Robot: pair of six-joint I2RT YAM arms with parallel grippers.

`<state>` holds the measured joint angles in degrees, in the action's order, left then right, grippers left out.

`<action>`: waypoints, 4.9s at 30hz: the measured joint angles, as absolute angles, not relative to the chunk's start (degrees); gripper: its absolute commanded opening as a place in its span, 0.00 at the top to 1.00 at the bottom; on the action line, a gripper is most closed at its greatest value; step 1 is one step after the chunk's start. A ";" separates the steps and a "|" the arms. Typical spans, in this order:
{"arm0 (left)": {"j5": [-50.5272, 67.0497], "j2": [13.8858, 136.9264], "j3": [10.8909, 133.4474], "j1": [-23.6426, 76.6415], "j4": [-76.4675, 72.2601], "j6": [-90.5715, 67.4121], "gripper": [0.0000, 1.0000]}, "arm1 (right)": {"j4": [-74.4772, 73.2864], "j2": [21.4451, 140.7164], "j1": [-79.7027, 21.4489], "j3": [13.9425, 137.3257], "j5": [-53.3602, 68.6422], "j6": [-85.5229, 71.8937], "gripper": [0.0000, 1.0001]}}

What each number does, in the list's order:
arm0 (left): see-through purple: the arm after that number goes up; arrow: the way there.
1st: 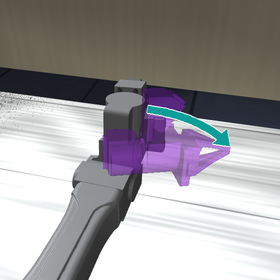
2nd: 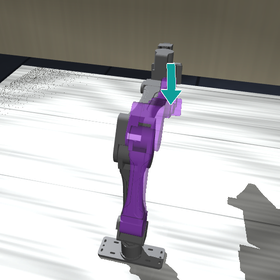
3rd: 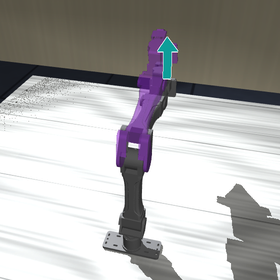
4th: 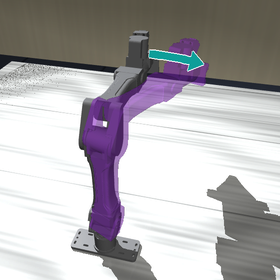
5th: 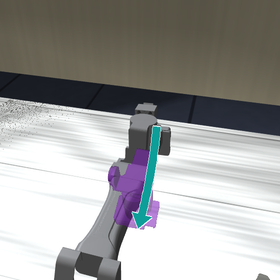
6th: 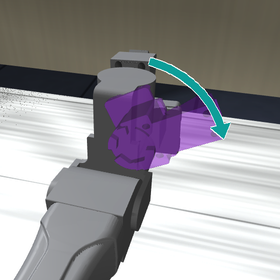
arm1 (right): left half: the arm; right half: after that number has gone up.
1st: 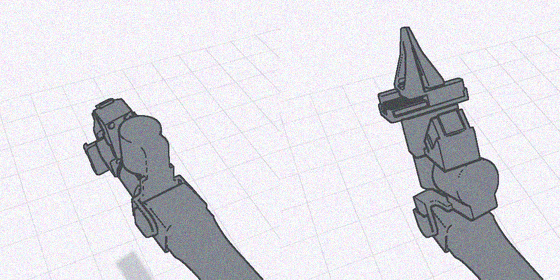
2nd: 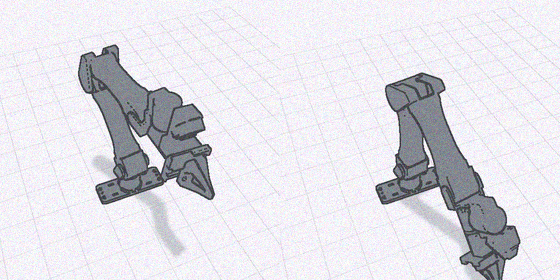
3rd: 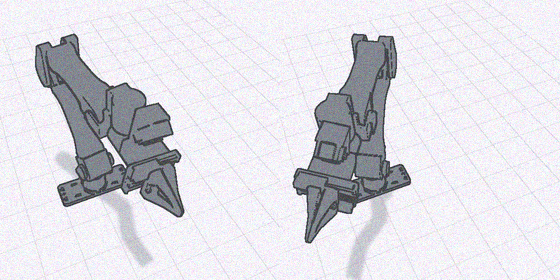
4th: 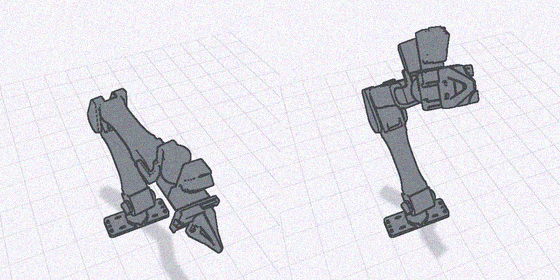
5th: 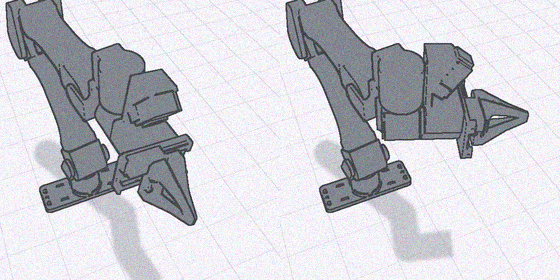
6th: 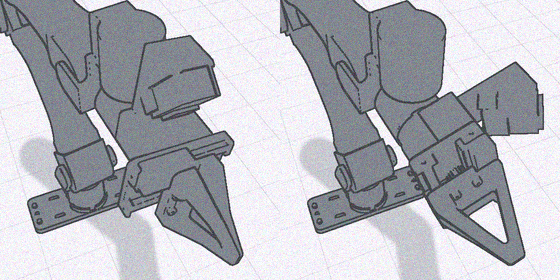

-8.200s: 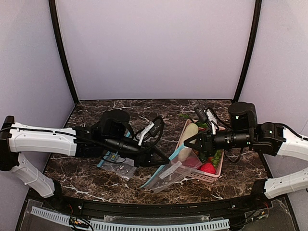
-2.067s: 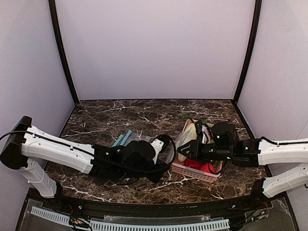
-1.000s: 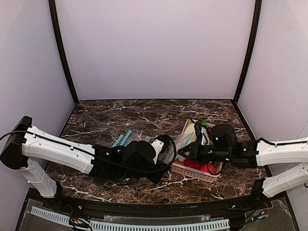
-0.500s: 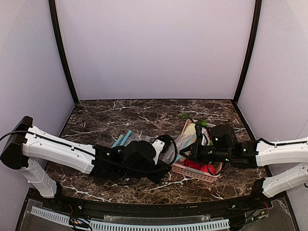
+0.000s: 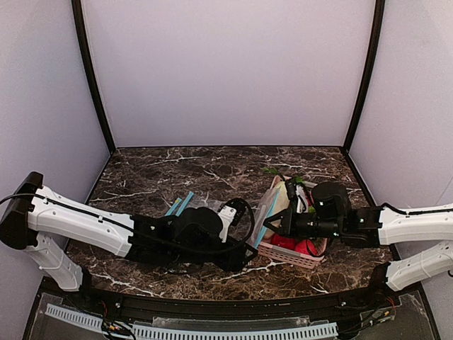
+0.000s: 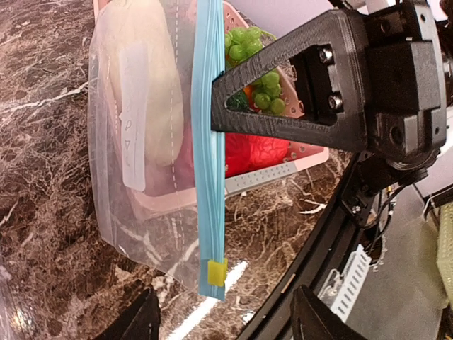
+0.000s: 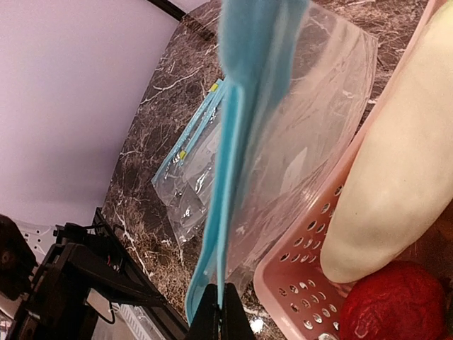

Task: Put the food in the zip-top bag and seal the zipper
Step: Pass from the left arm to the right, then open the zipper food storage bag at the center of the board.

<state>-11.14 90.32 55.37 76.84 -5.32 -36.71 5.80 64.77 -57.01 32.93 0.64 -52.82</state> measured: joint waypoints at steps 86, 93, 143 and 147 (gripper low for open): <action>-25.61 100.68 76.66 71.46 17.89 -32.60 0.99 | -6.11 63.00 -57.04 36.10 -3.36 -45.69 1.00; -28.82 99.39 77.58 71.46 21.61 -31.90 0.99 | -8.69 63.16 -57.04 38.24 -6.63 -47.31 1.00; -7.29 90.72 67.37 70.48 -2.57 -30.87 0.99 | -1.67 75.46 -56.95 45.15 -3.25 -40.40 0.29; -5.74 90.21 66.30 70.11 -3.40 -30.81 0.99 | -1.26 76.60 -56.97 45.17 -2.63 -39.62 0.30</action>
